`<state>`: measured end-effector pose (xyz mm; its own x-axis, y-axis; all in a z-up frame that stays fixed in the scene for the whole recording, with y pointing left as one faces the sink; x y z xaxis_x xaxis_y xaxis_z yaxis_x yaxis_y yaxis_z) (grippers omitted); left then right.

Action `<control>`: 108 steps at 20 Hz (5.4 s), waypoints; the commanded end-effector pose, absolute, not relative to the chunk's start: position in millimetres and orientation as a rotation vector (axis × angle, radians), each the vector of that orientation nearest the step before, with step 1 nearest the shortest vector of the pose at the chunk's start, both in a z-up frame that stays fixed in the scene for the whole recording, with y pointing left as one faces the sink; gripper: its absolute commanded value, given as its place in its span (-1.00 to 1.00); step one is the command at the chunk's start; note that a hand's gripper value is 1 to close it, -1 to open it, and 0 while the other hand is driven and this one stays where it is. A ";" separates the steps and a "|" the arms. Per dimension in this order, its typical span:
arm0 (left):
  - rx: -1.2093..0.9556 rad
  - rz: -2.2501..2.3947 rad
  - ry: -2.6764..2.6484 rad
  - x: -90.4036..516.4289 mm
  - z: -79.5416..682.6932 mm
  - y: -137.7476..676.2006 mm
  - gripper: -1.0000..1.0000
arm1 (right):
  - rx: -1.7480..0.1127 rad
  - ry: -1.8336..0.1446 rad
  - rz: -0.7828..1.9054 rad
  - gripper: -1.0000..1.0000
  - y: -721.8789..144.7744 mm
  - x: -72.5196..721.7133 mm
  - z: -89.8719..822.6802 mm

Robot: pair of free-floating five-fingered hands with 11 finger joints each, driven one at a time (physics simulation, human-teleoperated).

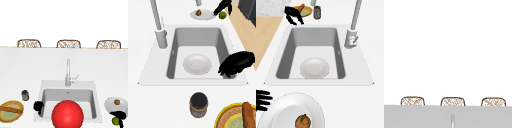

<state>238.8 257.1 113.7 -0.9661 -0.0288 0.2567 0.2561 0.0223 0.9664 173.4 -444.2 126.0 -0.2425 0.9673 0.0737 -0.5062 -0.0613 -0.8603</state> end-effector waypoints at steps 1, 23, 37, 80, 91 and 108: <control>-0.237 -2.050 -2.088 238.8 113.7 257.1 0.00 | -0.655 -0.985 1.613 -1.00 -455.4 183.5 115.7; -0.237 -2.050 -2.088 238.8 113.7 257.1 0.00 | -0.759 -0.921 1.560 1.00 -447.3 171.5 102.0; -0.237 -2.050 -2.088 238.8 113.7 257.1 0.00 | -0.643 -0.863 1.533 1.00 -445.7 189.4 158.9; -0.237 -2.050 -2.088 238.8 113.7 257.1 0.00 | -0.658 -0.910 1.485 1.00 -161.8 277.0 205.3; -0.237 -2.050 -2.088 238.8 113.7 257.1 0.00 | -0.614 -0.825 1.546 1.00 -115.7 332.2 149.2; -0.237 -2.050 -2.088 238.8 113.7 257.1 0.00 | -0.686 -0.872 1.497 1.00 -51.7 388.4 17.9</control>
<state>238.8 257.1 113.7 -0.9661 -0.0288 0.2567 0.2561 0.0223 0.9664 375.8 -49.8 40.4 -0.1450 0.9878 0.0574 -0.5635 -0.0348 -0.8254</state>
